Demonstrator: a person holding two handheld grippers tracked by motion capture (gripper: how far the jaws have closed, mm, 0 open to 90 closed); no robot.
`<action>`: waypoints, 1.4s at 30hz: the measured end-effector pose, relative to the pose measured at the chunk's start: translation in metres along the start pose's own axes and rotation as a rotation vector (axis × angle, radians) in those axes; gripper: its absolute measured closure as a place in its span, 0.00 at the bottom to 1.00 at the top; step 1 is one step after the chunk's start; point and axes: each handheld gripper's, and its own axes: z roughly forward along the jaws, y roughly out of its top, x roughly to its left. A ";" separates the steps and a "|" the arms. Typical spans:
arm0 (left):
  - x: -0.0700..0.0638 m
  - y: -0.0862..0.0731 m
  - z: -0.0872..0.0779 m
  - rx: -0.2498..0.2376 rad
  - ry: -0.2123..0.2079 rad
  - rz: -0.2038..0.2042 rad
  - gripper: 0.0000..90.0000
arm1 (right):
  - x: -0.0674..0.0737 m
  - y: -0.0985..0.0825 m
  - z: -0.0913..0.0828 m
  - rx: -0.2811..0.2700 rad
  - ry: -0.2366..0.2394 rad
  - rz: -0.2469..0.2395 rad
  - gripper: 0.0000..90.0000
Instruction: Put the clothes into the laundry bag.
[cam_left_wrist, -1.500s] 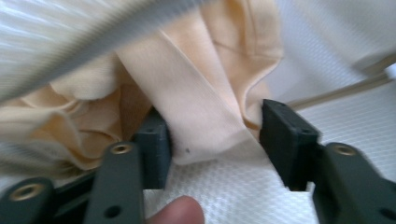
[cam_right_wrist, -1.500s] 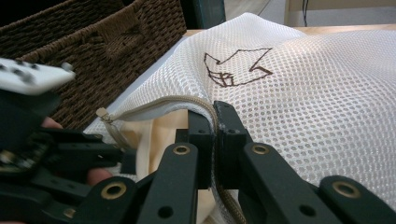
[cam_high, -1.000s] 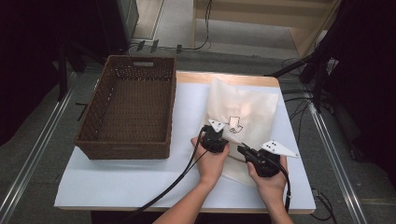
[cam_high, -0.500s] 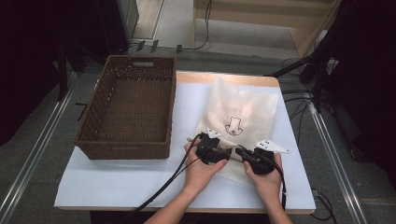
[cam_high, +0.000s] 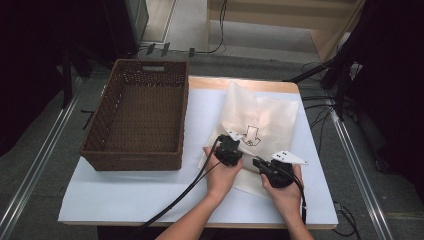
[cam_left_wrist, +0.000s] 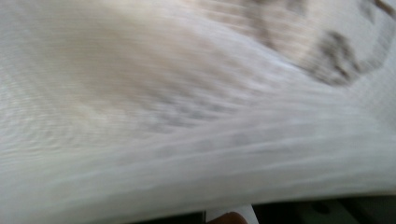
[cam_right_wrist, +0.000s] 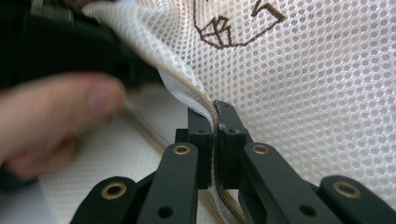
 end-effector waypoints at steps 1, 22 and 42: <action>0.003 0.000 -0.001 0.005 -0.026 -0.026 0.96 | 0.000 -0.001 0.001 0.002 -0.010 -0.019 0.97; 0.014 -0.014 -0.100 -0.135 -0.080 0.214 0.59 | -0.033 -0.016 -0.081 -0.167 0.045 0.058 0.53; 0.034 -0.047 -0.064 -0.058 -0.017 0.223 0.78 | -0.043 -0.033 -0.043 0.110 -0.244 0.068 0.97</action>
